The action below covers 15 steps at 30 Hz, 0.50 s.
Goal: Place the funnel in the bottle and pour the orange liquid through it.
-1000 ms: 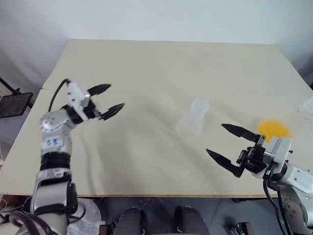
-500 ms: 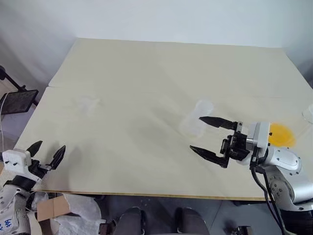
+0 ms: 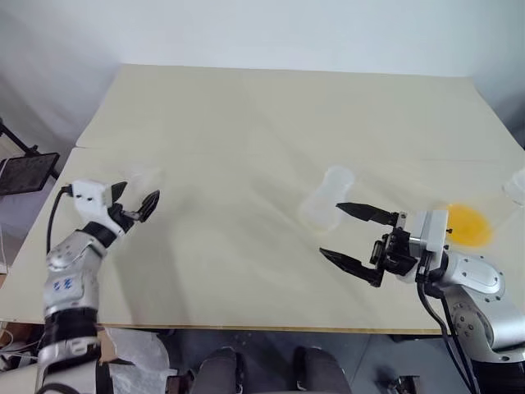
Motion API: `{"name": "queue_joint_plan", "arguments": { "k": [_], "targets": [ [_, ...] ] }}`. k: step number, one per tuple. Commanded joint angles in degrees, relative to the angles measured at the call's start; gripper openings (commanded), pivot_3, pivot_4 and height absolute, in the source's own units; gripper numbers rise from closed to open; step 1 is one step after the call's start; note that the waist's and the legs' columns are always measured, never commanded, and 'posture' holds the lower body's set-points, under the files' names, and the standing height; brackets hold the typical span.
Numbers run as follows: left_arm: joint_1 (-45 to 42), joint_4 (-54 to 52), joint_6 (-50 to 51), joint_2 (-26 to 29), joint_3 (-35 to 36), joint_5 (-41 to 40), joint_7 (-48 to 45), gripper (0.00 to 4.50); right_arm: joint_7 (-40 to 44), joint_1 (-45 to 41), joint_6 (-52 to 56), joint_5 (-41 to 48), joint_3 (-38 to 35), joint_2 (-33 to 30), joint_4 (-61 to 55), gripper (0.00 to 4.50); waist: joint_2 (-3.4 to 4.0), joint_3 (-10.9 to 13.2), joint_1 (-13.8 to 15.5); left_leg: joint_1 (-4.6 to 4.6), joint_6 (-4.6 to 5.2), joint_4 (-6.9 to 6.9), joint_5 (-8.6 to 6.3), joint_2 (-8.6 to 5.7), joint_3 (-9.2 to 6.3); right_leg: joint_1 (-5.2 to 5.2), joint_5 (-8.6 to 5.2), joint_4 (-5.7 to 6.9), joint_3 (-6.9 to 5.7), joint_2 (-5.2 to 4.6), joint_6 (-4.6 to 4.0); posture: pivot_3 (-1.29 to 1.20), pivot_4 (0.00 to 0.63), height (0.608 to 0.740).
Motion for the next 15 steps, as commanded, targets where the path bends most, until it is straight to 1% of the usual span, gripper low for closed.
{"name": "queue_joint_plan", "arguments": {
  "k": [1, 4, 7, 9, 10, 11, 15],
  "targets": [
    [-6.74, 7.93, -3.26, 0.63, -2.03, 3.26, 1.44, 4.46, -1.34, 0.88, -0.71, 0.01, -1.11, 0.47, -2.96, 4.5, -0.01, 0.0, 0.03, 0.0, 0.0, -0.01, 0.0, 0.02, 0.01, -0.01, 0.0, 0.0, -0.01, 0.01, 0.0, 0.0, 0.15, 0.74],
    [-11.02, 13.61, -4.54, 0.26, -3.29, 4.25, 0.95, 4.46, -3.09, 2.6, -0.93, -0.33, -1.82, 0.94, -4.38, 4.5, -0.01, 0.0, 0.09, -0.01, 0.0, -0.01, 0.0, 0.0, 0.0, -0.01, 0.0, -0.02, -0.01, 0.08, 0.0, 0.0, 0.15, 0.74],
    [-12.11, 15.16, -5.97, -0.07, -4.12, 4.73, 0.06, 3.89, -4.36, 4.32, -1.39, -0.93, -2.09, 1.4, -5.55, 4.5, -0.01, 0.0, -0.02, -0.01, -0.01, -0.03, -0.01, 0.03, 0.04, -0.03, 0.0, -0.03, 0.0, 0.09, 0.0, 0.0, 0.15, 0.74],
    [-12.35, 15.66, -6.64, 0.05, -4.09, 4.63, -0.1, 3.23, -4.79, 4.77, -1.61, -1.24, -1.98, 1.59, -5.84, 4.5, -0.02, 0.01, -0.05, -0.01, -0.01, -0.02, -0.01, 0.05, 0.05, -0.03, 0.0, -0.04, 0.01, 0.11, 0.0, 0.0, 0.15, 0.74],
    [-12.24, 15.46, -6.66, 0.24, -4.0, 4.48, -0.15, 2.82, -5.12, 5.03, -1.73, -1.41, -1.99, 1.73, -6.08, 4.5, -0.02, 0.01, -0.03, -0.01, -0.01, -0.02, 0.0, 0.07, 0.06, -0.03, 0.0, -0.05, 0.01, 0.12, 0.0, 0.0, 0.15, 0.74],
    [-12.17, 15.33, -6.6, 0.37, -3.94, 4.36, -0.22, 2.57, -5.37, 5.18, -1.81, -1.49, -1.99, 1.81, -6.24, 4.5, -0.02, 0.01, 0.01, -0.01, -0.01, -0.01, 0.0, 0.09, 0.06, -0.03, 0.0, -0.04, 0.02, 0.12, 0.0, 0.0, 0.15, 0.74],
    [-10.71, 12.85, -5.16, 1.34, -3.17, 3.45, -0.77, 1.25, -6.12, 5.82, -2.59, -2.03, -2.05, 2.04, -6.41, 4.5, -0.02, 0.01, 0.03, -0.01, -0.01, 0.0, 0.0, 0.12, 0.05, -0.03, 0.0, -0.04, 0.05, 0.12, 0.0, 0.0, 0.15, 0.74]
  ]
}}
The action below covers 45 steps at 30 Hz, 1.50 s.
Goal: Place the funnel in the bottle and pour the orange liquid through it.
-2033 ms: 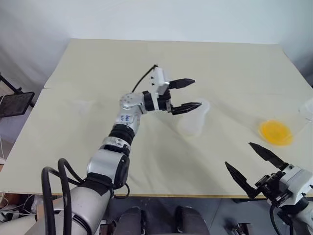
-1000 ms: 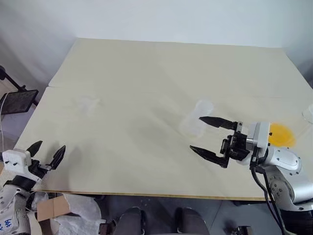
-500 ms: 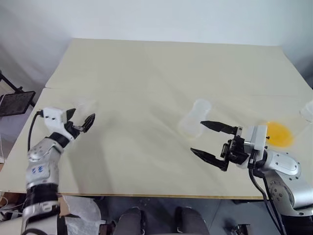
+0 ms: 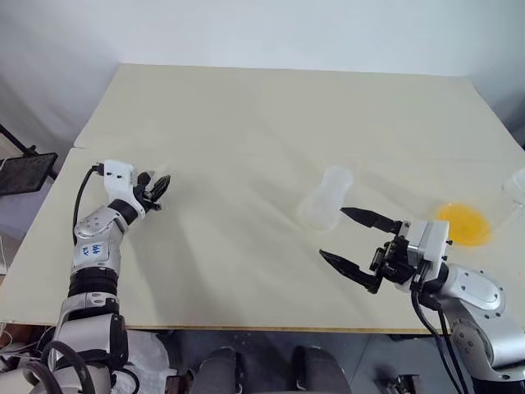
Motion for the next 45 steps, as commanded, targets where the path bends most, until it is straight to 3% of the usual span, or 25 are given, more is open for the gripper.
{"name": "queue_joint_plan", "arguments": {
  "k": [1, 4, 10, 16, 19, 25, 29, 36, 45],
  "targets": [
    [1.06, -3.54, 0.59, 1.71, 1.69, -1.41, -0.73, 0.91, -0.8, 0.67, -1.6, -0.16, -1.74, 0.4, -2.06, 4.5, 0.0, 0.0, 0.0, 0.0, 0.0, 0.0, 0.0, 0.0, 0.0, 0.0, 0.0, 0.0, 0.0, 0.0, 0.0, 0.0, 0.15, 0.74],
    [2.07, -6.1, 2.45, 2.08, 2.29, -2.61, -1.59, 0.04, -1.08, 1.09, -2.11, -0.55, -1.65, 0.57, -2.04, 4.5, 0.0, 0.0, 0.06, 0.0, 0.0, 0.0, 0.0, 0.01, 0.0, 0.0, 0.0, 0.0, 0.01, 0.0, 0.0, 0.0, 0.15, 0.74],
    [2.53, -13.09, 9.27, 2.89, 5.35, -10.87, -9.41, 0.04, -2.45, 2.19, -3.28, -1.48, -2.2, 0.71, -2.34, 4.5, 0.0, 0.0, 0.09, 0.0, 0.0, 0.02, 0.0, 0.03, -0.03, 0.01, 0.0, 0.01, 0.03, -0.01, 0.0, 0.0, 0.15, 0.74],
    [-4.97, -19.5, 8.79, 5.73, -2.98, -10.31, -25.11, 0.04, -3.38, 5.53, -4.2, -1.43, -5.73, -0.01, -3.4, 4.5, -0.03, 0.02, 0.47, -0.06, 0.0, 0.05, 0.0, -0.01, -0.08, 0.02, 0.0, 0.0, 0.0, 0.0, 0.0, 0.0, 0.15, 0.74],
    [-11.55, -17.79, 2.39, 6.07, -8.05, -6.92, -31.77, 0.04, -3.94, 7.95, -4.24, -1.08, -8.5, -0.07, -4.23, 4.5, -0.04, 0.02, 0.81, -0.12, 0.0, 0.1, 0.01, -0.09, -0.11, 0.06, 0.0, -0.08, -0.01, 0.0, 0.0, 0.0, 0.15, 0.74],
    [-31.39, -7.23, -7.78, -0.21, -18.17, -1.86, -45.83, 0.04, -6.46, 15.55, -5.44, -1.39, -14.11, 2.1, -6.88, 4.5, -0.05, 0.03, 0.39, -0.19, -0.09, 0.02, 0.02, -0.12, 0.13, 0.04, 0.0, -0.4, -0.06, 0.32, 0.0, 0.0, 0.15, 0.74],
    [-41.34, 6.33, -25.46, -6.72, -24.0, 4.52, -53.55, 0.04, -6.45, 21.17, -5.29, -0.5, -16.51, 2.72, -9.78, 4.5, -0.04, 0.02, 0.16, -0.21, -0.1, -0.03, 0.03, -0.11, 0.62, 0.01, -0.01, -0.54, 0.03, 0.35, 0.0, 0.0, 0.15, 0.74],
    [-47.04, 15.3, -36.59, -11.49, -26.78, 10.0, -53.56, 0.04, -9.06, 22.38, -5.36, -1.21, -16.7, 4.0, -11.6, 4.5, -0.04, 0.04, -0.2, -0.18, -0.08, -0.1, 0.04, -0.02, 0.55, -0.13, -0.01, -0.64, 0.25, 0.39, 0.0, 0.0, 0.15, 0.74],
    [-50.06, 20.4, -41.08, -14.9, -27.64, 14.77, -48.25, 0.04, -11.46, 24.46, -6.1, -3.66, -13.99, 7.2, -13.96, 4.5, -0.08, 0.06, 0.52, -0.26, 0.04, 0.03, 0.01, -0.07, 0.39, -0.1, 0.01, -0.65, 0.26, 0.33, 0.03, 0.0, 0.15, 0.74]
  ]
}}
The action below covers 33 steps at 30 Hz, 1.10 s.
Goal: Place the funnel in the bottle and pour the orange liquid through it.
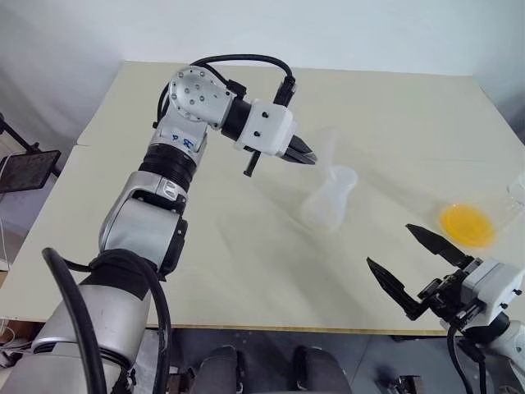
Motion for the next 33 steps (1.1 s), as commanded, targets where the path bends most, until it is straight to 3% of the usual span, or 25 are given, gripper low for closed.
{"name": "queue_joint_plan", "arguments": {
  "k": [1, 9, 16, 20, 23, 31, 33],
  "targets": [
    [-3.54, 0.73, -1.46, -1.56, -0.49, 2.4, 3.39, 0.04, -1.08, 0.47, -1.35, -0.52, 0.5, 0.79, -2.28, 4.5, 0.0, 0.0, -0.02, 0.0, 0.0, 0.0, 0.0, 0.0, 0.0, 0.0, 0.0, 0.0, 0.0, 0.0, 0.0, 0.0, 0.15, 0.74],
    [-4.85, 3.51, -4.46, -4.01, -2.82, 7.95, 8.18, 0.04, -2.3, 0.13, -2.03, -2.0, 2.12, 2.07, -2.35, 4.5, 0.0, 0.0, -0.2, 0.0, 0.01, -0.02, 0.0, 0.01, 0.01, -0.02, 0.0, 0.02, -0.01, 0.01, 0.0, 0.0, 0.15, 0.74],
    [-4.65, 3.41, -5.29, -5.91, -2.68, 6.78, 4.92, 0.04, -2.99, 0.22, -2.73, -2.55, 2.39, 2.4, -2.27, 4.5, 0.0, 0.0, -0.14, -0.01, 0.01, -0.01, 0.0, 0.01, 0.0, -0.02, 0.0, 0.01, -0.01, 0.01, 0.0, 0.0, 0.15, 0.74],
    [-4.3, 1.63, 1.23, -7.97, 0.57, 1.64, 1.16, 0.98, -3.5, 0.11, -2.76, -2.96, 2.62, 2.5, -2.42, 4.5, 0.0, 0.0, -0.15, -0.01, 0.02, 0.0, 0.0, 0.01, 0.0, -0.02, 0.0, 0.01, -0.01, 0.01, 0.0, 0.0, 0.15, 0.74],
    [-3.42, 0.03, 6.48, -8.55, 2.79, -1.43, -0.86, 1.96, -3.5, 0.49, -3.21, -3.19, 2.36, 2.61, -2.07, 4.5, 0.0, 0.0, -0.23, -0.01, 0.02, 0.0, 0.0, 0.02, 0.0, -0.02, 0.0, 0.02, -0.01, 0.01, 0.0, 0.0, 0.15, 0.74],
    [4.24, -2.85, 16.87, -4.85, 6.09, -4.38, -0.34, 4.47, -4.04, 0.2, -4.14, -3.14, 0.73, 2.51, -1.04, 4.5, 0.03, -0.01, -0.33, 0.05, 0.01, 0.0, 0.01, 0.03, -0.02, -0.02, 0.0, 0.14, 0.0, 0.02, 0.0, 0.0, 0.15, 0.74],
    [7.18, -4.45, 20.55, -3.14, 8.81, -6.86, 1.06, 4.47, -5.31, 0.29, -4.69, -2.01, -1.28, 3.51, -0.69, 4.5, 0.03, -0.01, -0.36, 0.05, 0.01, 0.0, 0.01, 0.04, -0.03, -0.02, 0.0, 0.16, 0.0, 0.01, 0.0, 0.0, 0.15, 0.74]
  ]
}}
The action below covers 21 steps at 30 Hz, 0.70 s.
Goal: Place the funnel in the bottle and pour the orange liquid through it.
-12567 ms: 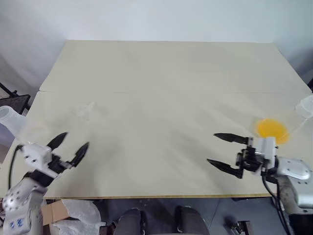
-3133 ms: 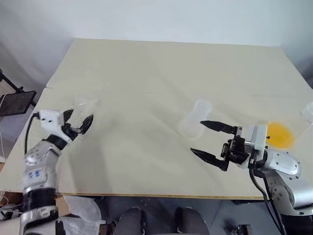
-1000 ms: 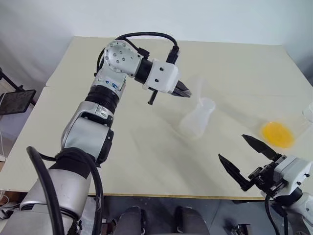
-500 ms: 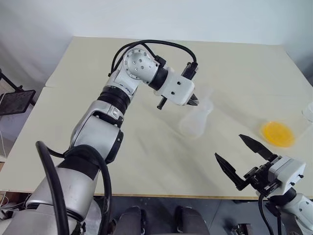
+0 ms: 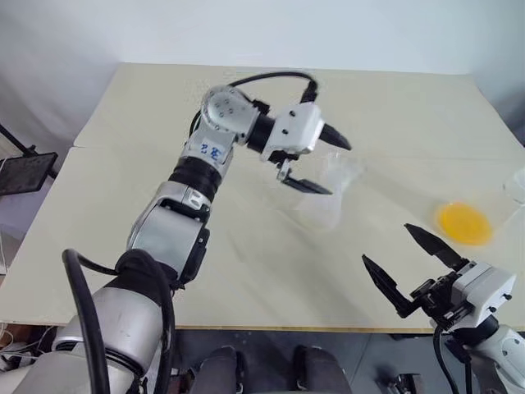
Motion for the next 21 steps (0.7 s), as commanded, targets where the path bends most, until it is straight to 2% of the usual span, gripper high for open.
{"name": "queue_joint_plan", "arguments": {
  "k": [1, 6, 8, 11, 16, 19, 21],
  "targets": [
    [2.21, -4.15, 5.63, 2.49, 4.45, -4.52, 2.05, 4.47, -2.18, 0.43, -2.03, 1.91, -4.37, 1.42, -0.6, 4.5, 0.0, 0.0, -0.02, 0.0, 0.0, 0.01, 0.0, 0.01, -0.02, -0.01, 0.0, 0.03, 0.0, 0.0, 0.0, 0.0, 0.15, 0.74],
    [9.88, -10.17, 11.67, 8.09, 6.94, -5.2, 6.28, 4.47, -5.97, 3.43, -4.22, 8.73, -14.39, 6.62, 1.65, 4.5, 0.02, -0.01, 0.14, 0.0, 0.0, 0.01, 0.0, -0.01, -0.13, 0.01, 0.0, 0.1, -0.04, -0.02, 0.0, 0.0, 0.15, 0.74],
    [15.32, -15.16, 17.91, 10.22, 10.55, -8.4, 9.89, 4.47, -5.02, 8.99, -5.66, 14.92, -20.11, 10.28, 3.91, 4.5, 0.0, 0.0, 0.29, -0.01, 0.0, 0.03, 0.0, 0.0, -0.2, 0.05, 0.0, 0.11, -0.06, -0.02, 0.0, 0.0, 0.15, 0.74],
    [24.15, -22.61, 24.94, 12.08, 14.22, -11.77, 13.77, 4.47, -4.93, 13.21, -10.82, 13.85, -25.2, 14.55, 9.3, 4.5, 0.26, -0.16, 0.05, 0.01, 0.0, -0.05, 0.0, 0.09, -0.35, 0.11, 0.01, 0.08, 0.01, -0.09, 0.01, 0.0, 0.15, 0.74],
    [35.81, -33.82, 30.82, 13.16, 16.21, -16.45, 14.96, 4.47, -8.07, 12.07, -12.03, 13.61, -26.92, 16.23, 13.12, 4.5, 0.26, -0.15, -1.52, 0.34, -0.05, -0.24, 0.0, 0.2, -0.02, 0.12, -0.01, 0.15, 0.37, -0.07, -0.02, 0.0, 0.15, 0.74],
    [40.26, -38.36, 32.56, 14.47, 15.49, -17.81, 13.02, 4.47, -9.77, 10.57, -10.48, 13.11, -26.64, 14.74, 13.95, 4.5, 0.31, -0.17, -1.57, 0.46, -0.07, -0.17, 0.01, 0.25, 0.01, 0.11, -0.02, 0.34, 0.53, -0.06, -0.05, 0.0, 0.15, 0.74],
    [42.27, -41.53, 34.04, 14.72, 14.97, -18.98, 12.5, 4.47, -15.32, 8.06, -4.59, 12.77, -26.95, 11.78, 14.99, 4.5, 0.34, -0.19, -1.58, 0.47, -0.1, -0.18, -0.01, 0.25, 0.02, 0.06, -0.03, 0.42, 0.61, -0.07, -0.07, 0.0, 0.15, 0.74]
  ]
}}
